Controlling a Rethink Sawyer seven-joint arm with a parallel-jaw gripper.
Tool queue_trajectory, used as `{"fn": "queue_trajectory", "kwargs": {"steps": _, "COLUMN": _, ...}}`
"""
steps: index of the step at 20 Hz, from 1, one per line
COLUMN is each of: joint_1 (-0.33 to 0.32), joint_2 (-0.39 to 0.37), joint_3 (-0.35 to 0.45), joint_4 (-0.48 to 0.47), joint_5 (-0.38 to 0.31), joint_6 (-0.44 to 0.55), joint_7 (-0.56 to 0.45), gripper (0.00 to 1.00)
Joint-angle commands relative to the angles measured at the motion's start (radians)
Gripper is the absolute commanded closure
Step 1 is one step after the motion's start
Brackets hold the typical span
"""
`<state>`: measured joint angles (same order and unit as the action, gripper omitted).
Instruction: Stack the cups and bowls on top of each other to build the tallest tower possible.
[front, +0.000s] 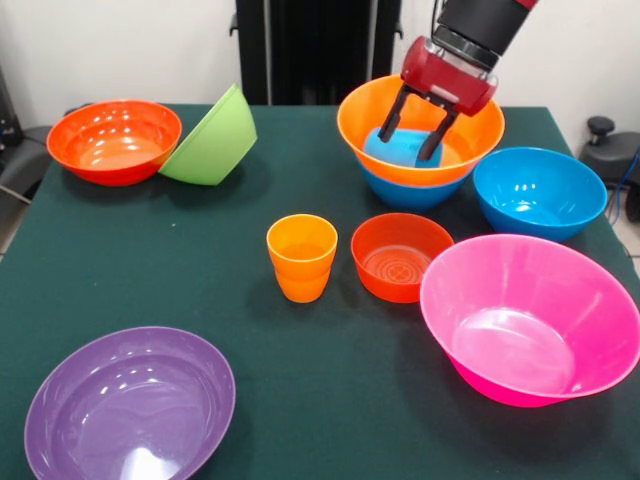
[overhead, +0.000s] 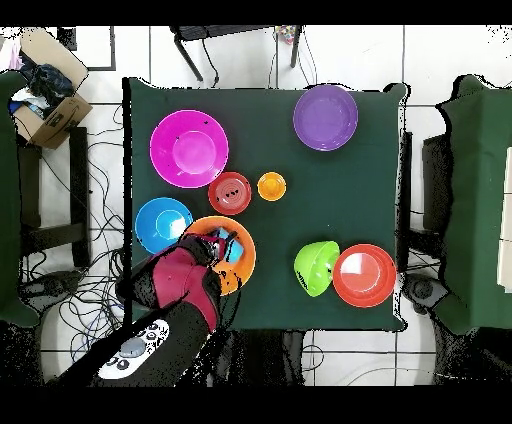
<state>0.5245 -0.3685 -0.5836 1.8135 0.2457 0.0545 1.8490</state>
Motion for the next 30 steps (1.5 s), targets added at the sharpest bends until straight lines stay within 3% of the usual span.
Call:
{"fn": "queue_trajectory", "kwargs": {"steps": 1, "joint_1": 0.036, "joint_2": 0.06, "joint_3": 0.127, "joint_4": -0.064, "joint_5": 0.024, "joint_6": 0.127, "joint_7": 0.16, "gripper": 0.0}}
{"fn": "queue_trajectory", "kwargs": {"steps": 7, "joint_1": 0.054, "joint_2": 0.051, "joint_3": 0.142, "joint_4": -0.071, "joint_5": 0.014, "joint_6": 0.189, "joint_7": 0.14, "gripper": 0.0}}
{"fn": "queue_trajectory", "kwargs": {"steps": 16, "joint_1": 0.013, "joint_2": 0.021, "joint_3": 0.199, "joint_4": -0.08, "joint_5": -0.026, "joint_6": 0.297, "joint_7": 0.077, "gripper": 0.0}}
{"fn": "queue_trajectory", "kwargs": {"steps": 20, "joint_1": 0.028, "joint_2": 0.043, "joint_3": 0.151, "joint_4": -0.101, "joint_5": -0.031, "joint_6": 0.392, "joint_7": 0.086, "gripper": 0.0}}
{"fn": "queue_trajectory", "kwargs": {"steps": 30, "joint_1": 0.067, "joint_2": 0.118, "joint_3": 0.047, "joint_4": -0.154, "joint_5": -0.044, "joint_6": 0.522, "joint_7": 0.143, "gripper": 0.0}}
